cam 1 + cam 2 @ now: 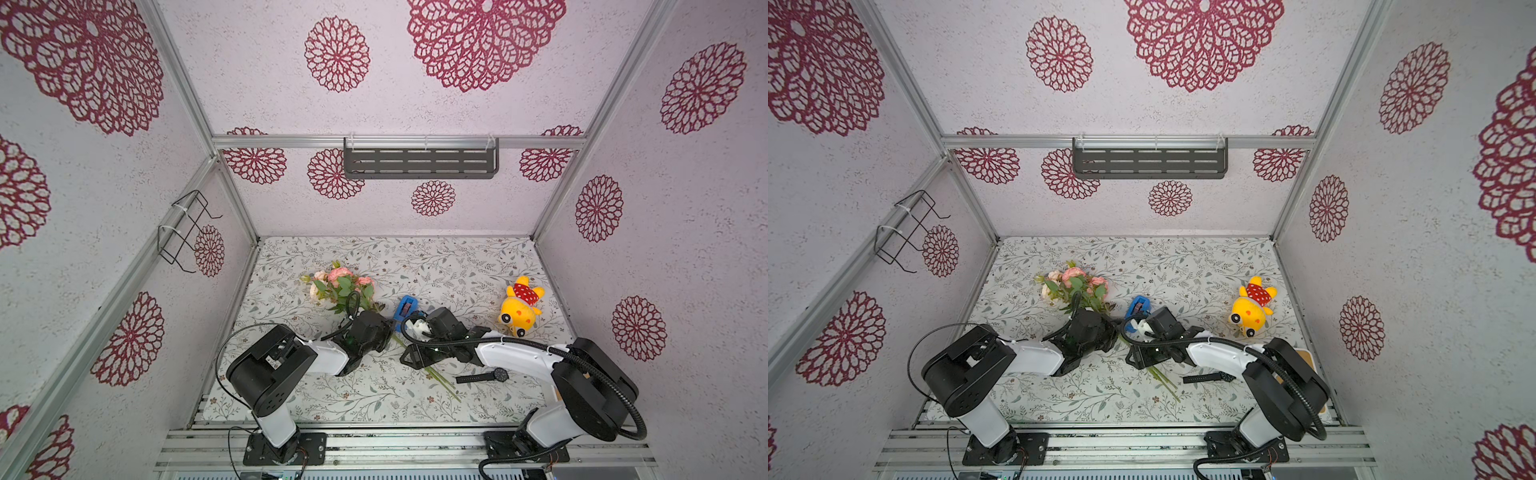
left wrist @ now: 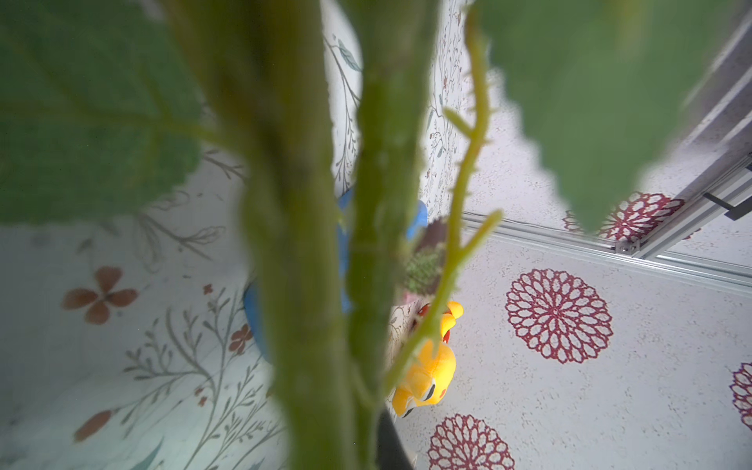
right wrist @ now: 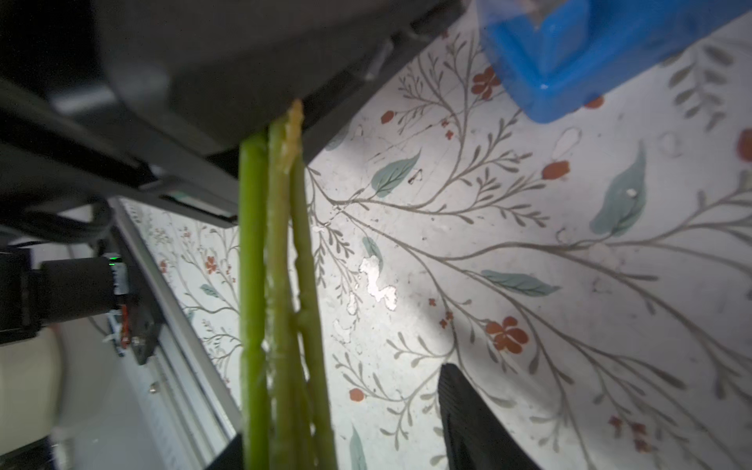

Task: Wrap bouquets with tape
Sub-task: Wrap the tape around the bouquet.

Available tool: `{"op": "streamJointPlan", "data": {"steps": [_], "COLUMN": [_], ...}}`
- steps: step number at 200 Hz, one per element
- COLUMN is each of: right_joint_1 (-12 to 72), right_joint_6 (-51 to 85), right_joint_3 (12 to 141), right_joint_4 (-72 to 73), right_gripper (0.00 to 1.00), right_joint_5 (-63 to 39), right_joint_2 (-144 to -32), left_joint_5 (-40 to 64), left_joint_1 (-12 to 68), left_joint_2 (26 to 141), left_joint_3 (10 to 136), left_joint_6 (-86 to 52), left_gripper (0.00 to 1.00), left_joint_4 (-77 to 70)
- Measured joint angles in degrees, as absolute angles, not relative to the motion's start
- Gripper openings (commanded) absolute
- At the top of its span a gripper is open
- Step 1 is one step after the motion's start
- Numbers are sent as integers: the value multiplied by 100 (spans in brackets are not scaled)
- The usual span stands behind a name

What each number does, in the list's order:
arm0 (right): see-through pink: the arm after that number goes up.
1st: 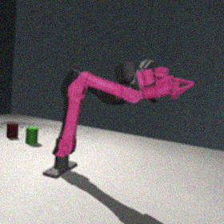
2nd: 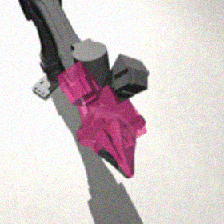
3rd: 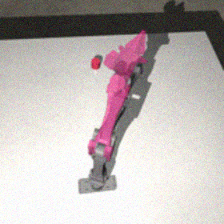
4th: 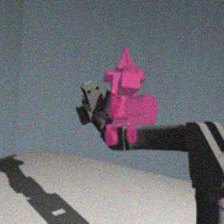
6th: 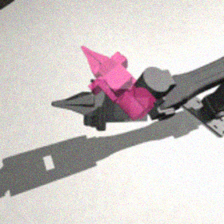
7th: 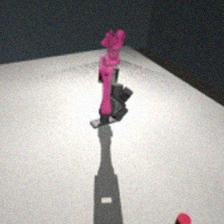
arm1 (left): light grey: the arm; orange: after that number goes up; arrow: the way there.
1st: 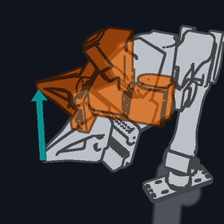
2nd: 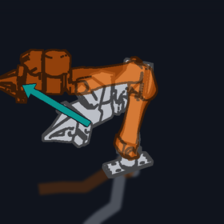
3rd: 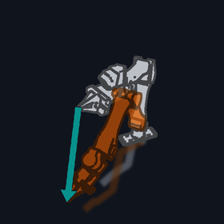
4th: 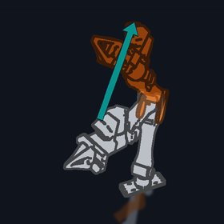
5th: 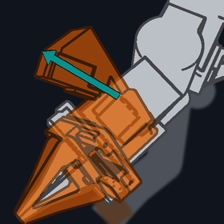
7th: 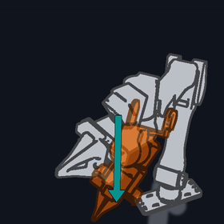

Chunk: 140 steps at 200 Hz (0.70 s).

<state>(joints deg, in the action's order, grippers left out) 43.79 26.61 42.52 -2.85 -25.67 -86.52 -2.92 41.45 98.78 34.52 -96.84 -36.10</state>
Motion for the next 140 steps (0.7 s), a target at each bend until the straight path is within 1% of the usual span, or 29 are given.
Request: {"op": "streamJointPlan", "data": {"steps": [5, 11, 15, 23, 37, 50, 54, 66, 79, 90, 110, 140], "right_joint_1": [4351, 4324, 4318, 4303, 4331, 4338, 4362, 4458, 4602, 4757, 5100, 5448], "right_joint_6": [2694, 2805, 2836, 2836, 2808, 2700, 2626, 2445, 2213, 2038, 1758, 1455], "right_joint_3": [4244, 4239, 4239, 4241, 4285, 4366, 4423, 4604, 4805, 4958, 5140, 5310], "right_joint_4": [-226, -165, -104, -19, -43, -235, -357, -725, -1100, -1350, -1693, -2108], "right_gripper": [29, 16, 9, 0, 0, 0, 0, 0, 0, 0, 0, 0], "right_joint_5": [-2674, -2801, -2902, -3103, -3225, -3151, -3059, -2571, -1994, -1514, -749, -38], "right_joint_2": [-8659, -8672, -8683, -8687, -8687, -8687, -8687, -8687, -8689, -8687, -8689, -8698], "left_joint_5": [-316, -346, -362, -395, -395, -395, -395, -392, -403, -429, -499, -519], "left_joint_1": [4152, 4160, 4163, 4163, 4163, 4165, 4165, 4174, 4176, 4176, 4176, 4134], "left_joint_2": [9878, 9878, 9878, 9883, 9891, 9891, 9891, 9867, 9810, 9743, 9539, 9402], "left_joint_3": [3452, 3452, 3452, 3450, 3444, 3435, 3428, 3400, 3345, 3299, 3245, 3249], "left_joint_6": [-9684, -9684, -9682, -9684, -9668, -9664, -9671, -9679, -9708, -9725, -9721, -9686], "left_gripper": [0, 0, 0, 0, 1, 27, 34, 47, 57, 59, 60, 63], "left_joint_4": [-3627, -3656, -3664, -3695, -3778, -3804, -3824, -3839, -3782, -3712, -3476, -3205]}}
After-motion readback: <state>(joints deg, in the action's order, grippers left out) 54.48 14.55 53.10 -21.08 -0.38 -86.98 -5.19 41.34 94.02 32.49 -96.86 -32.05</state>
